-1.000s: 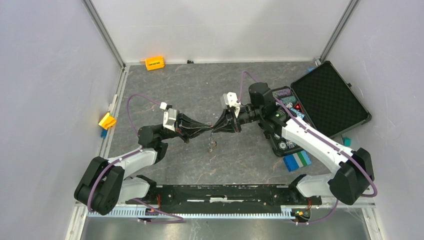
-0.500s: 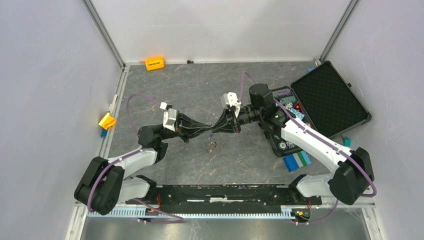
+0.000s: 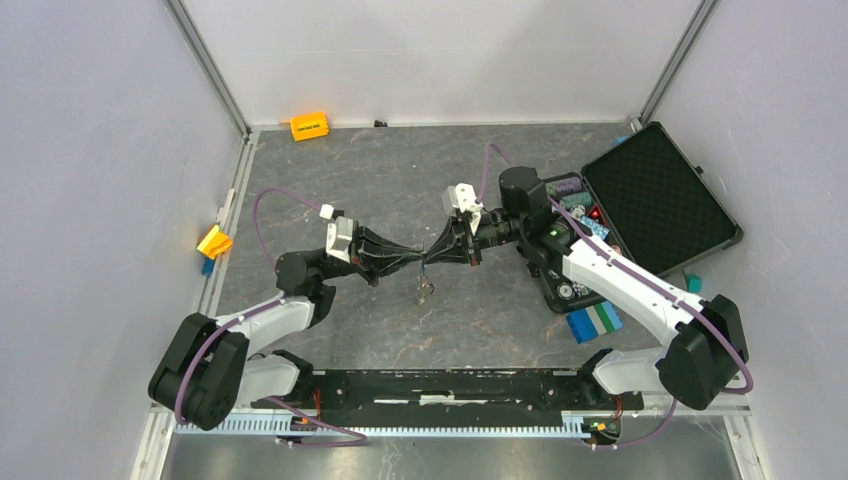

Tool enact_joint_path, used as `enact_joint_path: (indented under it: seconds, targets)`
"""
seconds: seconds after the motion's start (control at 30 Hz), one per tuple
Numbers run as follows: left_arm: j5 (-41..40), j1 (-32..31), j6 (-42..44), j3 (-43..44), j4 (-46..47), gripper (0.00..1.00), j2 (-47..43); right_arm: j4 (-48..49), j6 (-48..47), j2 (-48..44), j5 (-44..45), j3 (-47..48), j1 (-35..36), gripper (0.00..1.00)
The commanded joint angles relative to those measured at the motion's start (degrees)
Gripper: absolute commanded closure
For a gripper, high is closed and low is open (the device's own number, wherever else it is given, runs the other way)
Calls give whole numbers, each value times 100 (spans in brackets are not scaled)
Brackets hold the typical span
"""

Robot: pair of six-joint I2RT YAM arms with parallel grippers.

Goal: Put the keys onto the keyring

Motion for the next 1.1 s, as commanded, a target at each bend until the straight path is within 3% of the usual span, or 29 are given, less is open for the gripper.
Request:
enact_joint_path:
  seconds: [0.0,0.33,0.43,0.53,0.67,0.8,0.93,1.07]
  targets:
    - [-112,-21,-104,56,503,98,-25,178,62,-18,-39,6,-8,100]
    - [272,-22,676,33,103,98,64,-927,-876,-221,898,382,-9,100]
    - [353,-22,1317,135,-841,92,-96,-1718,-1389,-182,1393,735,88,100]
    - [358,-22,2121,324,-2017,79,-321,-2348,-1784,-142,1910,1013,279,100]
    - [579,-6,2691,566,-2918,55,-445,-2997,-2098,-10,2636,1385,535,100]
    - [749,14,3513,1156,-4646,29,-576,-3698,-2394,284,3419,1858,843,100]
    - [460,13,4519,1680,-6419,26,-695,-4097,-2507,559,3874,2170,1036,100]
    - [324,10,5162,1938,-7325,34,-778,-4455,-2603,874,4239,2539,1189,100]
